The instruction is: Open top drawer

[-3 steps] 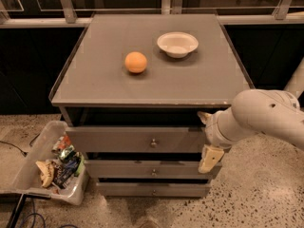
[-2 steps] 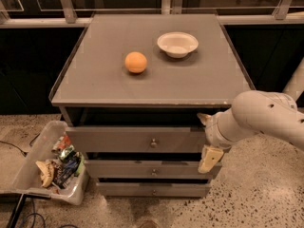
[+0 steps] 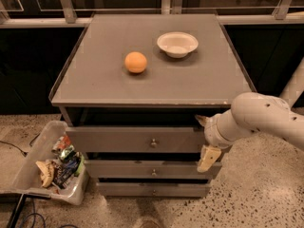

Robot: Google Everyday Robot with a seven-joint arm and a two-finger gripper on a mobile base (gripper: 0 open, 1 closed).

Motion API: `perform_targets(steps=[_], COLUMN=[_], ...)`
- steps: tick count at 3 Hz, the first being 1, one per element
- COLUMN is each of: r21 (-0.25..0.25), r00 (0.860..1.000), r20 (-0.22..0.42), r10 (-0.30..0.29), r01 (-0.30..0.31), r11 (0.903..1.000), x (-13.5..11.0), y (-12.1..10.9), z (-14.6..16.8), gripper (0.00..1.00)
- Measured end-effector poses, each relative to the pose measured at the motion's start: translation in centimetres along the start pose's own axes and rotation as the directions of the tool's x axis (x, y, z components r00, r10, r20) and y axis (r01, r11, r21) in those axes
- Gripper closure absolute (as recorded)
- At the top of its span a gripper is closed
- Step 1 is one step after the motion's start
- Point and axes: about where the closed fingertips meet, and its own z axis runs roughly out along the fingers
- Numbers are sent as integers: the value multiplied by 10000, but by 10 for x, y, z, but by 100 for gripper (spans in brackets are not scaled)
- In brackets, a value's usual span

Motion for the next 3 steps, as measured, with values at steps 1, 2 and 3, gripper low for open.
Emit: perform_targets(steps=[1, 2, 3], r21=[-222, -226, -226], r00=[9992, 9991, 9991], r20=[354, 369, 369], r10=[-188, -214, -214], r01=[196, 222, 222], r11=[9996, 9995, 9995], x=[3, 3, 3], y=[-6, -7, -7], z=[14, 15, 15], gripper=[0, 0, 19])
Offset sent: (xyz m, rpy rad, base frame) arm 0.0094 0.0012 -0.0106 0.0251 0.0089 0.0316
